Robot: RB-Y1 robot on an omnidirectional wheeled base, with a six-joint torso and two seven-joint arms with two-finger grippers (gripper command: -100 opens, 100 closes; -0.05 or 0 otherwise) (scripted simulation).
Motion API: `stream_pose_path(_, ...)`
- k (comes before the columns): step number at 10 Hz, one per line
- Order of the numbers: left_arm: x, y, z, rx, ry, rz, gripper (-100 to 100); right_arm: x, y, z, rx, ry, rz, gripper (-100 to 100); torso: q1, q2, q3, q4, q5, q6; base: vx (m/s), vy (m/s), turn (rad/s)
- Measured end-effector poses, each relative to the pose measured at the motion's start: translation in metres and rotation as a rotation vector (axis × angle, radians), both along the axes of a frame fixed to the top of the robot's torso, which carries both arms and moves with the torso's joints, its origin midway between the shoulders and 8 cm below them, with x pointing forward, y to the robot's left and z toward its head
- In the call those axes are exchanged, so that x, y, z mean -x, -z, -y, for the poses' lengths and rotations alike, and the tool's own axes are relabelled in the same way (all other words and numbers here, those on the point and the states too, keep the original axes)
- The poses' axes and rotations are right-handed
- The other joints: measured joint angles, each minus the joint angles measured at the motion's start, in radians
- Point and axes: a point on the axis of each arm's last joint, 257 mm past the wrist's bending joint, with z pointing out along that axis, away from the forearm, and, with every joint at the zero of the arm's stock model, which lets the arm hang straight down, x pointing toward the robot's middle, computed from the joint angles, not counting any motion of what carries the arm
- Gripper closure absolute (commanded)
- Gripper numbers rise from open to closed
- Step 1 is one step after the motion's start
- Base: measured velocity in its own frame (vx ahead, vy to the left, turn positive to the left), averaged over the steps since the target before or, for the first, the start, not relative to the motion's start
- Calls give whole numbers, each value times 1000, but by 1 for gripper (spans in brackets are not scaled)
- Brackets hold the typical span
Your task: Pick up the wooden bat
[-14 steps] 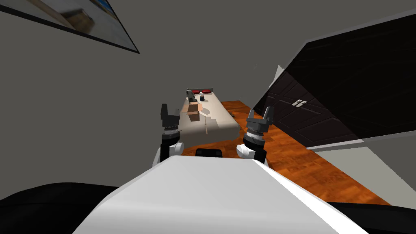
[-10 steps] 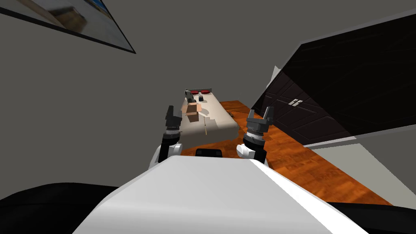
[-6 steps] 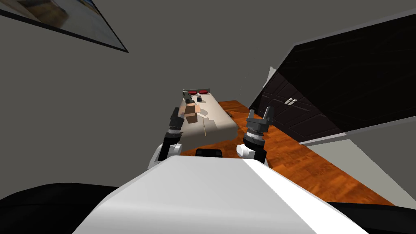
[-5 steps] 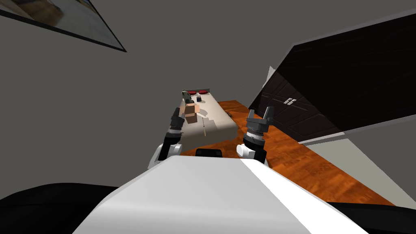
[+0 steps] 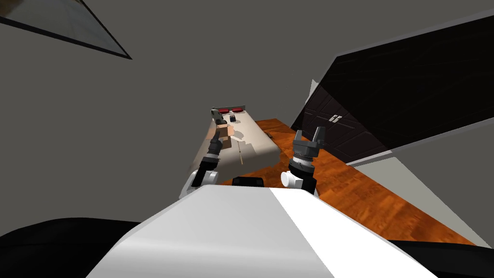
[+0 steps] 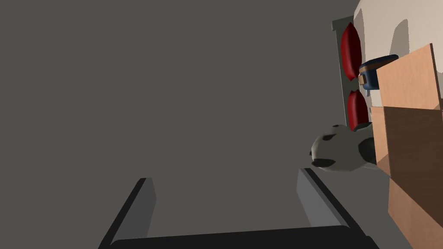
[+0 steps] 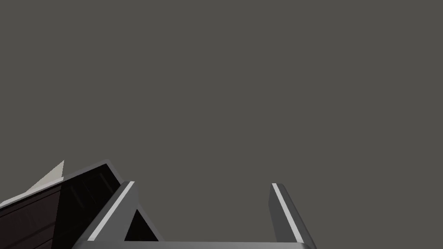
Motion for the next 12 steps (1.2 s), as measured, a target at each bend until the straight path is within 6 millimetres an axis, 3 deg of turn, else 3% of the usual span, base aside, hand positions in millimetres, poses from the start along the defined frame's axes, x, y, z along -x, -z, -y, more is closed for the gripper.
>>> stream_pose_path(12,-17,97,9,-56,-5,-328,-100,0,0,0,0,0,0,0,0,1,0,0,0,0,45,9,-88)
